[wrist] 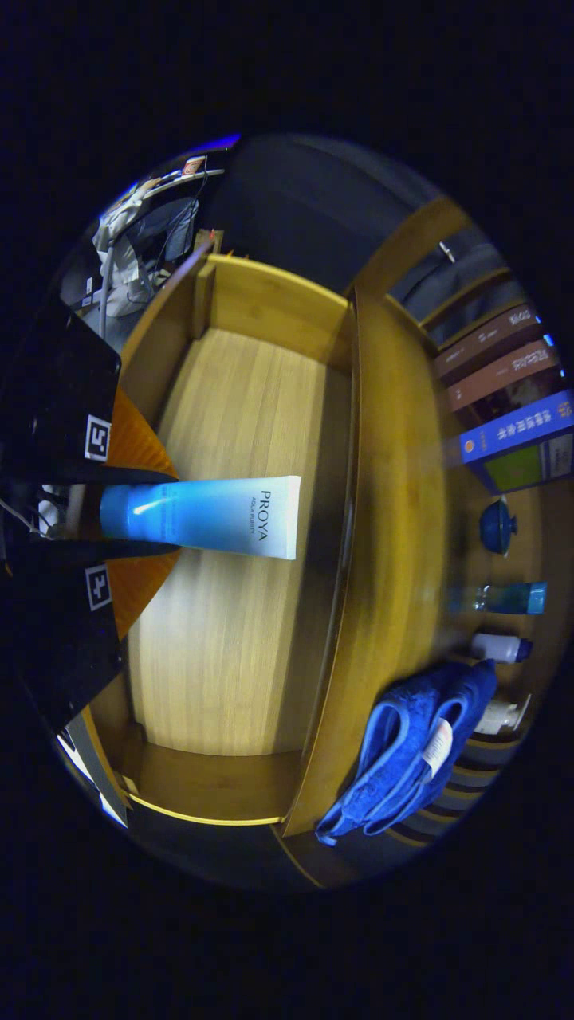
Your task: Pull open the drawer, take out the items inside it, and place them on the countertop above the cabinet.
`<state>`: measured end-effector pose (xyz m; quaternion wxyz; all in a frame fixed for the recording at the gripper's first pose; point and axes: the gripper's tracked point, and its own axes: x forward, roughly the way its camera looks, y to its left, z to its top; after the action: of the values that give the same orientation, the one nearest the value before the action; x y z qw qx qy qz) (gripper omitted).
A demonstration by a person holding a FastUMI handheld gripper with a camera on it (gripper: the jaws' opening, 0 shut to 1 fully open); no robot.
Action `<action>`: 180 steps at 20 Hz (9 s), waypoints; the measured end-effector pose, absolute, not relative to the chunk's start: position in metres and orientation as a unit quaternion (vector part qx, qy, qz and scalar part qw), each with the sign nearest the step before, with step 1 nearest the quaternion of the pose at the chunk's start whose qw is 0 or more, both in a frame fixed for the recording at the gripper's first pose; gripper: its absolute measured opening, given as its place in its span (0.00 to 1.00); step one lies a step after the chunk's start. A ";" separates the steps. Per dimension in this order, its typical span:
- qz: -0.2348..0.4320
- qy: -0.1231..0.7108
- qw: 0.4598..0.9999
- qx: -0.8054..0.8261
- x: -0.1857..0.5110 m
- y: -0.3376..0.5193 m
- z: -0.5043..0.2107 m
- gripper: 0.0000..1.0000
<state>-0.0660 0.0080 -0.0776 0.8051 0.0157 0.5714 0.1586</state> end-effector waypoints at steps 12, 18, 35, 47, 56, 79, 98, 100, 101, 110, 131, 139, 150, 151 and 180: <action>0.130 0.522 0.843 -0.007 0.030 0.028 0.009 0.33; 0.079 0.568 0.819 0.007 0.080 0.014 -0.021 0.32; 0.052 0.583 0.811 -0.018 0.130 0.000 -0.070 0.54; 0.072 0.435 0.898 0.006 0.109 0.017 -0.012 1.00; 0.099 0.254 0.962 0.015 0.009 0.028 0.068 1.00; 0.023 0.178 0.984 -0.011 -0.133 -0.025 -0.103 1.00; 0.017 0.170 0.985 -0.015 -0.070 -0.008 -0.106 1.00; 0.016 0.170 0.985 -0.017 -0.056 -0.006 -0.108 1.00; 0.015 0.170 0.985 -0.019 -0.049 -0.006 -0.109 1.00; 0.010 0.173 0.985 -0.023 0.001 -0.001 -0.115 1.00; 0.034 0.108 0.993 -0.034 -0.011 0.048 0.032 1.00; 0.077 0.066 0.995 -0.022 -0.065 0.072 0.136 0.99; 0.064 0.058 0.996 0.025 -0.151 0.053 0.194 0.99; 0.055 0.059 0.997 0.018 -0.156 0.048 0.195 0.99; 0.062 0.052 0.997 0.019 -0.236 0.045 0.213 0.99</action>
<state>-0.2359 0.0454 0.2129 0.9966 0.0185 0.0517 0.0621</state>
